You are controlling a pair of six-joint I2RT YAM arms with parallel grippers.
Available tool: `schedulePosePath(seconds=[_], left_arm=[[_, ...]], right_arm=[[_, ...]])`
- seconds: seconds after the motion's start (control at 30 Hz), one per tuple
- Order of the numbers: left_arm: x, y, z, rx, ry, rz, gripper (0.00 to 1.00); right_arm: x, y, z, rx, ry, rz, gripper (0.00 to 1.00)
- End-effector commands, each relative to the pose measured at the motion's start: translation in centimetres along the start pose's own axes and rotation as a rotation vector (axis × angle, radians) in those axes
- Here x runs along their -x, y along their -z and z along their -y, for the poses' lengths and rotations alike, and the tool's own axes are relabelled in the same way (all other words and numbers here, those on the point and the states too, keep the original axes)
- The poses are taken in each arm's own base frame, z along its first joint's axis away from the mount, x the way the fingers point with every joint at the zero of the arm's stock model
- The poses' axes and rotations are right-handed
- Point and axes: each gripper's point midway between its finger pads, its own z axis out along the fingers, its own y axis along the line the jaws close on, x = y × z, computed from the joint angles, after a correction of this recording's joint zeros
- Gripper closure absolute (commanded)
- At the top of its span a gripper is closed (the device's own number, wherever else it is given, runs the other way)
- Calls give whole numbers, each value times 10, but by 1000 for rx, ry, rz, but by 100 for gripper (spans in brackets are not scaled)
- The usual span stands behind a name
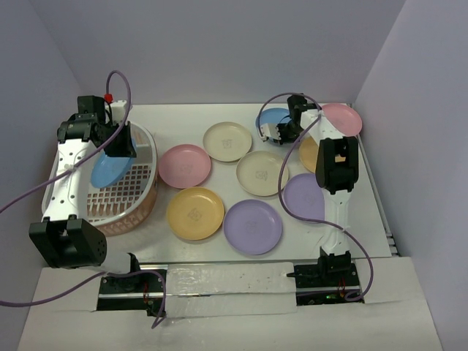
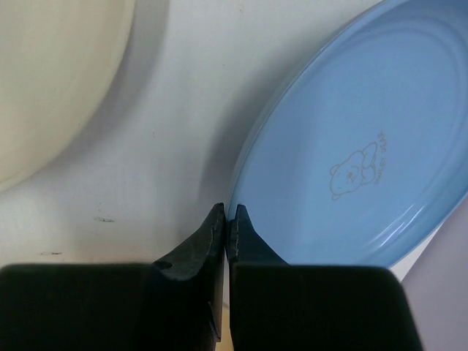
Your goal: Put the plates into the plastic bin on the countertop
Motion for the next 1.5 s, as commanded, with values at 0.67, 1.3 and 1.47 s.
schedulePosePath(seconds=[0.67, 1.3, 1.47], left_arm=[[-49, -54, -35, 90, -129, -40, 91], [105, 82, 45, -168, -302, 444, 1], [107, 79, 65, -223, -245, 418, 8]], right_arm=[[81, 176, 92, -495, -159, 208, 100], [208, 226, -19, -406, 45, 362, 100], [233, 209, -52, -425, 157, 258, 100]])
